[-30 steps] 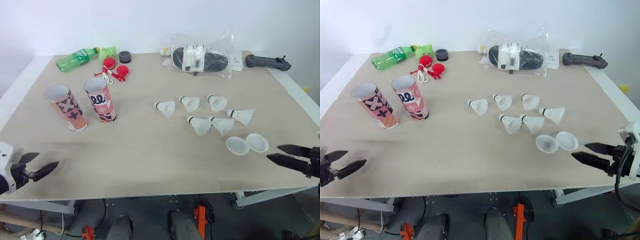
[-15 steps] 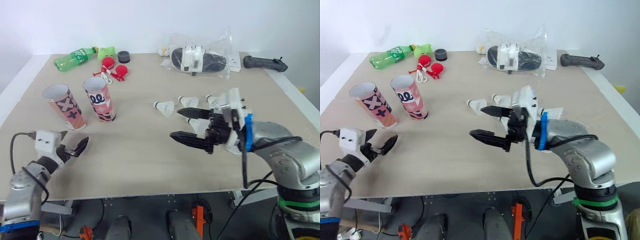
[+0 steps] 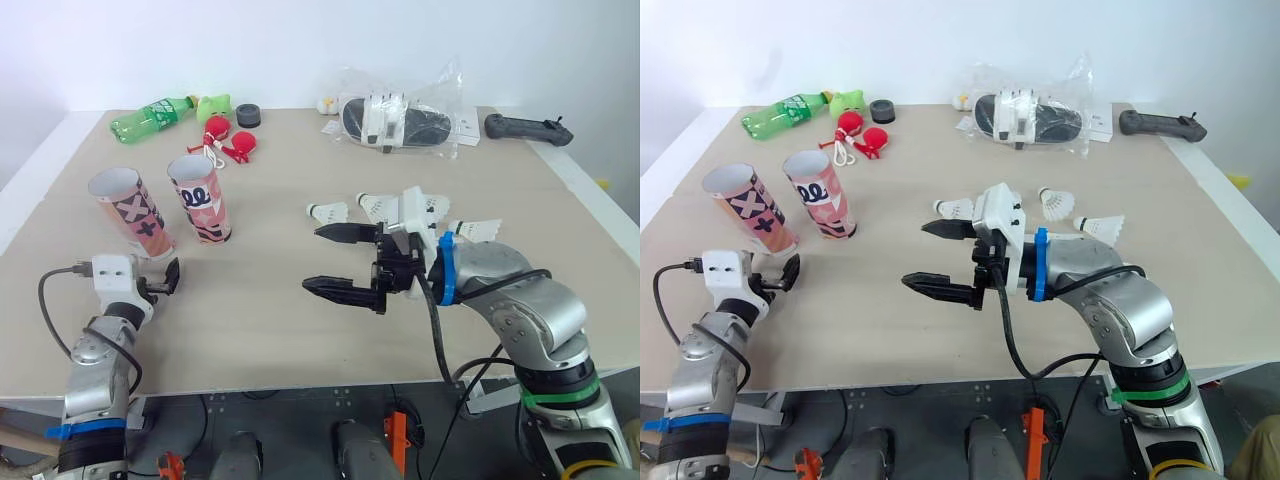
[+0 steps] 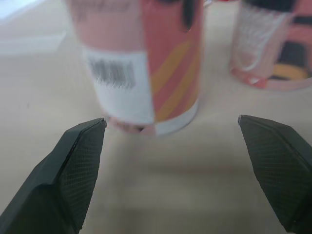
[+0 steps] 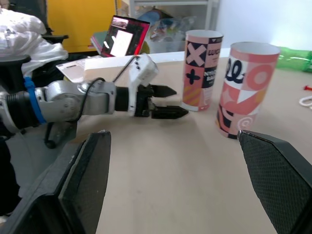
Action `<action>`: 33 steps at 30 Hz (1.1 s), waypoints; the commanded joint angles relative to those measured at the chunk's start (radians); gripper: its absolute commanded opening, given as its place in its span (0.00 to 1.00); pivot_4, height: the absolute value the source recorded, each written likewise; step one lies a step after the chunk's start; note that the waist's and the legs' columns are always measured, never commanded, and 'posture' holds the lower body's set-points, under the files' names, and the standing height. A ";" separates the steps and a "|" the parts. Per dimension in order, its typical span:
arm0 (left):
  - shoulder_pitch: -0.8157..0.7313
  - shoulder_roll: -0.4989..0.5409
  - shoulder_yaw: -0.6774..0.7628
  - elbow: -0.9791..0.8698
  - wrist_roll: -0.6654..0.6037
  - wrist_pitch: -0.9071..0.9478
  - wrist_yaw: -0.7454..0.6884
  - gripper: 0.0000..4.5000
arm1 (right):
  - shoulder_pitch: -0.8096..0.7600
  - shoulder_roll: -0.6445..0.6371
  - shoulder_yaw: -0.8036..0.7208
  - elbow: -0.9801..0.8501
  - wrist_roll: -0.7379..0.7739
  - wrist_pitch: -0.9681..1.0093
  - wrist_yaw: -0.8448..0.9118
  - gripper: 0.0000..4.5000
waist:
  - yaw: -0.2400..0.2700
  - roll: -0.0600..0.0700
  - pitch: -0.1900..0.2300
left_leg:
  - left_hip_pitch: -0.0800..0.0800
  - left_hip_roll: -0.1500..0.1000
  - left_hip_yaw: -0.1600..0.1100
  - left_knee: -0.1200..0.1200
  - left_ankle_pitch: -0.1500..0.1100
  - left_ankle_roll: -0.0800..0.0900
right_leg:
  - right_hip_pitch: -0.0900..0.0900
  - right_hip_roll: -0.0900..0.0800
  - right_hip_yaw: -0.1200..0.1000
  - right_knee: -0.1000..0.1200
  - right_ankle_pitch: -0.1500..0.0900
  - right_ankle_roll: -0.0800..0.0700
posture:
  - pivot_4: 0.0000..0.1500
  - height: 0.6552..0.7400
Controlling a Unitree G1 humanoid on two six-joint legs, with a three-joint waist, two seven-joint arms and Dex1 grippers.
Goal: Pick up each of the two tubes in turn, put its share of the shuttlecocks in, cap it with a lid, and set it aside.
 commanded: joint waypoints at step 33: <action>-0.343 0.056 0.004 0.510 -0.005 -0.164 0.007 1.00 | -0.038 0.108 -0.033 0.040 0.005 0.016 -0.089 0.99 | 0.007 0.000 0.000 | 0.000 0.000 0.000 -0.001 0.001 0.000 | 0.000 0.000 0.000 0.000 0.000 0.000 | 1.00 1.00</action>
